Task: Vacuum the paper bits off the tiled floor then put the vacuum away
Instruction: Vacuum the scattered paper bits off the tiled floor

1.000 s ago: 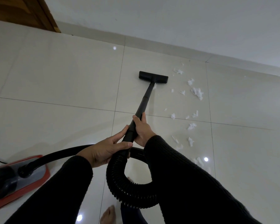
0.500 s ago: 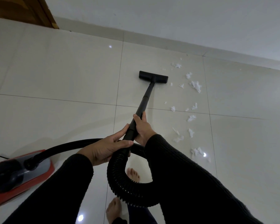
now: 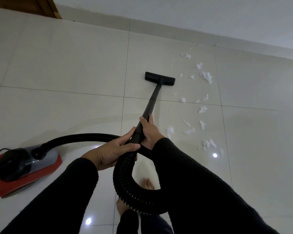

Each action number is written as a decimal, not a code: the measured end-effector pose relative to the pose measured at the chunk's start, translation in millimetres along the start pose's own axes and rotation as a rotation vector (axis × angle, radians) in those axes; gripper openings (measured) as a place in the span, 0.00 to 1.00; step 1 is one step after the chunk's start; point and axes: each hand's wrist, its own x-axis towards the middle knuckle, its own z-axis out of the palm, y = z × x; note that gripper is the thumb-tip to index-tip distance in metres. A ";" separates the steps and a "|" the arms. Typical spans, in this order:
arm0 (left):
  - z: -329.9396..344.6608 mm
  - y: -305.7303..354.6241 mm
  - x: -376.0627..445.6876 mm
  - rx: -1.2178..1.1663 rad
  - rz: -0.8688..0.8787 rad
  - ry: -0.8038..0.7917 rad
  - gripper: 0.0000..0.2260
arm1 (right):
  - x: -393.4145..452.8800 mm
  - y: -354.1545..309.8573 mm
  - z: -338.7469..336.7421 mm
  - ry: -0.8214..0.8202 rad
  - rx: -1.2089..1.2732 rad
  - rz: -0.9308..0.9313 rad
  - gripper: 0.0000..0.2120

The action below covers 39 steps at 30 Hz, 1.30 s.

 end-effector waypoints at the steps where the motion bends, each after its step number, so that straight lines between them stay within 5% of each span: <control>1: 3.0 -5.5 -1.8 -0.002 -0.001 0.001 0.41 | -2.0 4.4 -3.1 0.000 -0.006 -0.001 0.29; 24: 86.4 -109.7 -75.3 -0.052 -0.010 0.077 0.33 | -83.2 97.3 -69.4 -0.028 -0.053 0.047 0.30; 39: 94.1 -161.1 -131.6 -0.010 -0.013 -0.011 0.37 | -142.2 158.1 -77.3 0.021 -0.039 0.001 0.29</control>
